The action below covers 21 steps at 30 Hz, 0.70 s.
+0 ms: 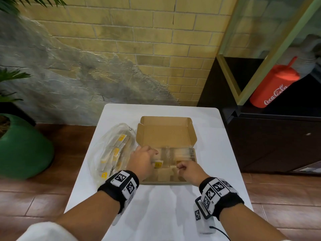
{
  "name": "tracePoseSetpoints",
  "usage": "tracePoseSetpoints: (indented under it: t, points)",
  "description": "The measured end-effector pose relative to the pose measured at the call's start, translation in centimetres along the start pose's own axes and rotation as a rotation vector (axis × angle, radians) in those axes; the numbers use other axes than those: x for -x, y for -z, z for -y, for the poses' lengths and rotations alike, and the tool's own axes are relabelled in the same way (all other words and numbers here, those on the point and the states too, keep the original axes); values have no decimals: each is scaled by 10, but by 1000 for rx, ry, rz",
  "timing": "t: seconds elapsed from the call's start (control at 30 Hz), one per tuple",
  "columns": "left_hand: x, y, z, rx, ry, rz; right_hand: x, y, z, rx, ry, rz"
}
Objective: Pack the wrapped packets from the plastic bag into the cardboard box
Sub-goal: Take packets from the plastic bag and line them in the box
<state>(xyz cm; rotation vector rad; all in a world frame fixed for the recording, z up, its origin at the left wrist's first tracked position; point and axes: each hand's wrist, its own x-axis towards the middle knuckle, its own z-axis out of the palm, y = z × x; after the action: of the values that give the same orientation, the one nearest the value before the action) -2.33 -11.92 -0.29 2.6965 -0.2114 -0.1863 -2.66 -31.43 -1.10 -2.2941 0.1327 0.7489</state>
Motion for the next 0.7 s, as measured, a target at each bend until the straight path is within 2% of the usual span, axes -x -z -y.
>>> tracePoseSetpoints:
  t: [0.07, 0.1, 0.2, 0.27, 0.4, 0.63, 0.7]
  points:
    - [4, -3, -4, -18, -82, -51, 1, -1, 0, 1, -10, 46]
    - [6, -7, -6, -25, -135, -6, 2, -2, -1, 3, -11, 59]
    - [10, -19, -9, -109, -205, 322, 2, -2, 0, 26, -10, 67]
    - [9, -25, -3, -178, -125, 475, 2, -3, 0, 39, -11, 66]
    - [4, -22, 3, -234, 7, 463, 4, -2, -2, 83, -13, 70]
    - [3, -19, 2, -185, 110, 434, 5, -4, -4, 109, 13, 38]
    - [3, -15, 1, -144, 112, 389, 7, -2, -4, 115, 21, 39]
